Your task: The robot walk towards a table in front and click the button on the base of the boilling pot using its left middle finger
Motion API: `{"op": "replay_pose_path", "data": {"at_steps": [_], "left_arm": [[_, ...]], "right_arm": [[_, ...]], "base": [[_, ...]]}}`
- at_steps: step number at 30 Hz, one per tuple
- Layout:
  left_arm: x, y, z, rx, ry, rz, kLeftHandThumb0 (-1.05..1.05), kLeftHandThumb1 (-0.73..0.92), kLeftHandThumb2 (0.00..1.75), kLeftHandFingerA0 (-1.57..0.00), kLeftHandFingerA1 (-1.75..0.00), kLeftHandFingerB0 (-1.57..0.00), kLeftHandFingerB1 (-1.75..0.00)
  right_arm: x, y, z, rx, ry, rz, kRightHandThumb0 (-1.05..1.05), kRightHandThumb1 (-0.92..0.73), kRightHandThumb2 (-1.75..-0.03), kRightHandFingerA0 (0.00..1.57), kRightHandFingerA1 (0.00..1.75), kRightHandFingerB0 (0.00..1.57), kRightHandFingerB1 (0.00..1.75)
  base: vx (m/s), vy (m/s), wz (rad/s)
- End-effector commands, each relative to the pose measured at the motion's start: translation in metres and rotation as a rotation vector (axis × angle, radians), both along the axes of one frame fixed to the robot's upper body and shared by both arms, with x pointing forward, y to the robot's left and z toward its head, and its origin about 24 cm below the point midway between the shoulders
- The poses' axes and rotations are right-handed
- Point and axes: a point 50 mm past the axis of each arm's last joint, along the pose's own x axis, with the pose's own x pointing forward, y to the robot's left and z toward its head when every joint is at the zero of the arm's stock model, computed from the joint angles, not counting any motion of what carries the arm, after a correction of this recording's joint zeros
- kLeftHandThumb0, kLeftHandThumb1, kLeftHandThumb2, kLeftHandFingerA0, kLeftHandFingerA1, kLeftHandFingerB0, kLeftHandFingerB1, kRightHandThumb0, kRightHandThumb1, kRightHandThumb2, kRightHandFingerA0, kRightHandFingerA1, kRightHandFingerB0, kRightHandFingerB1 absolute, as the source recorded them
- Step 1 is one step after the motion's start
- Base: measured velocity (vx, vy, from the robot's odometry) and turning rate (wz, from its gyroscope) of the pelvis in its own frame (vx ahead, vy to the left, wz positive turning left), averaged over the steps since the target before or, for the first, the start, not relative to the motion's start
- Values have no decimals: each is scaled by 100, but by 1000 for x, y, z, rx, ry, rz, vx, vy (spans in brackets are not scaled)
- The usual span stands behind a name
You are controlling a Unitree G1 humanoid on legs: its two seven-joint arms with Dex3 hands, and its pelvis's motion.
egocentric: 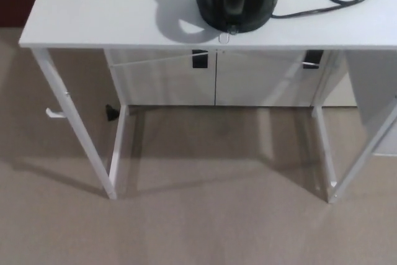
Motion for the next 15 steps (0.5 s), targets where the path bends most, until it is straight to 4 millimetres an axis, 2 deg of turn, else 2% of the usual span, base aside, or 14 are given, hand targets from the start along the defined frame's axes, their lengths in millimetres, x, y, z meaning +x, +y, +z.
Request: {"op": "replay_pose_path", "data": {"at_steps": [1, 7, 15], "left_arm": [[3, 6, 5, 45, -24, -3, -10, 39, 84, -34, -57, -14, -47], [7, 8, 6, 49, -23, -6, -11, 39, 84, -35, -57, -14, -47], [8, 8, 5, 59, -15, -16, -10, 39, 85, -34, -56, -14, -47]], "right_arm": [[1, -3, -2, -37, 11, 7, -12, -40, -85, 39, 60, 19, 50], [5, -1, -2, -22, 3, 4, -10, -40, -86, 37, 60, 17, 50], [5, -1, -4, -17, 10, -2, -12, -40, -85, 37, 59, 17, 50]], "base": [[229, 161, -16], [218, 204, -5], [200, -31, 9]]}}
